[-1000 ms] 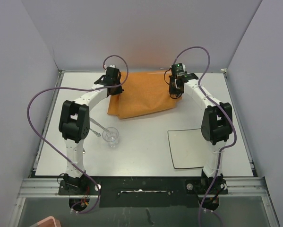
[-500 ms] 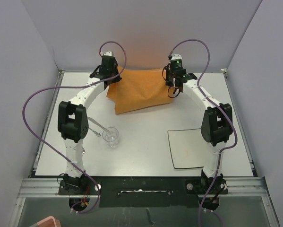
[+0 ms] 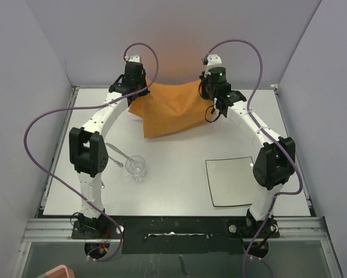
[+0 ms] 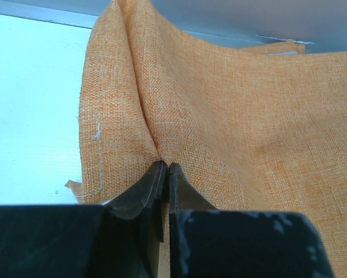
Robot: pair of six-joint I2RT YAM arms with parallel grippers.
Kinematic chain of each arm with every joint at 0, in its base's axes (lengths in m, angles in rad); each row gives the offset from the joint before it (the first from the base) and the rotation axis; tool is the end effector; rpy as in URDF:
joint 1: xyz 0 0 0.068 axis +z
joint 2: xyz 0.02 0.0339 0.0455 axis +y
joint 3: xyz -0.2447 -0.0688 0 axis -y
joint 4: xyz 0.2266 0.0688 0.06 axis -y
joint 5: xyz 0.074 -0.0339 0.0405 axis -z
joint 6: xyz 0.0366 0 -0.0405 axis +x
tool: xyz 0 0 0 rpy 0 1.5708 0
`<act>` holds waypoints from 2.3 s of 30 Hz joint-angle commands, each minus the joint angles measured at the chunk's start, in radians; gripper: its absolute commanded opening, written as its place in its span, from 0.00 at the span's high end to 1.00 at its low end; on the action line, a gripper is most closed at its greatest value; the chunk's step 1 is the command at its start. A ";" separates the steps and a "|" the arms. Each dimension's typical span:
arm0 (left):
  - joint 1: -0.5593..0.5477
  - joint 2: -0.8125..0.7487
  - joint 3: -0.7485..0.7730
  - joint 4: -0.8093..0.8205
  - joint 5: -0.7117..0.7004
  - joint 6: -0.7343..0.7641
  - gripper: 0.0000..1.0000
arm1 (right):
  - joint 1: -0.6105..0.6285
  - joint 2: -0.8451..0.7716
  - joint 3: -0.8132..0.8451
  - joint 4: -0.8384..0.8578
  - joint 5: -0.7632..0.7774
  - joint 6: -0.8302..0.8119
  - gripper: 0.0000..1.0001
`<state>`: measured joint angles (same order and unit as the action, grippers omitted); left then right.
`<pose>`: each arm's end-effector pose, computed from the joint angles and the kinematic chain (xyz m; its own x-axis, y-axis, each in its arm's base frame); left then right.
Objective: Set the dinner table for one person
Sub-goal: Flatten out the napkin at the center of the board.
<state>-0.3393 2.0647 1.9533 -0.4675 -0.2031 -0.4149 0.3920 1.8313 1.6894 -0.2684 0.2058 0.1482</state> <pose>0.4361 -0.1461 0.3033 -0.5394 -0.2283 -0.8105 -0.0553 0.9701 -0.2364 0.3878 0.1522 0.3335 -0.3942 -0.0066 -0.9190 -0.1442 0.9880 0.0548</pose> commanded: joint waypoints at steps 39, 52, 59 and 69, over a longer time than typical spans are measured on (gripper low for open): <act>-0.154 -0.481 -0.501 -0.179 -0.347 -0.048 0.52 | 0.139 -0.408 -0.255 -0.153 0.125 0.075 0.24; -0.069 -0.468 -0.705 -0.187 -0.226 -0.299 0.52 | 0.164 -0.516 -0.295 -0.260 0.177 0.094 0.24; -0.061 -0.396 -0.696 0.003 -0.070 -0.240 0.52 | 0.168 -0.506 -0.302 -0.266 0.193 0.081 0.24; 0.008 -0.366 -0.791 0.149 0.017 -0.256 0.51 | 0.165 -0.476 -0.294 -0.242 0.214 0.035 0.24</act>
<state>-0.3611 1.6852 1.1831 -0.4133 -0.2127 -0.6693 0.5526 1.3537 1.3891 -0.5495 0.3832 0.2127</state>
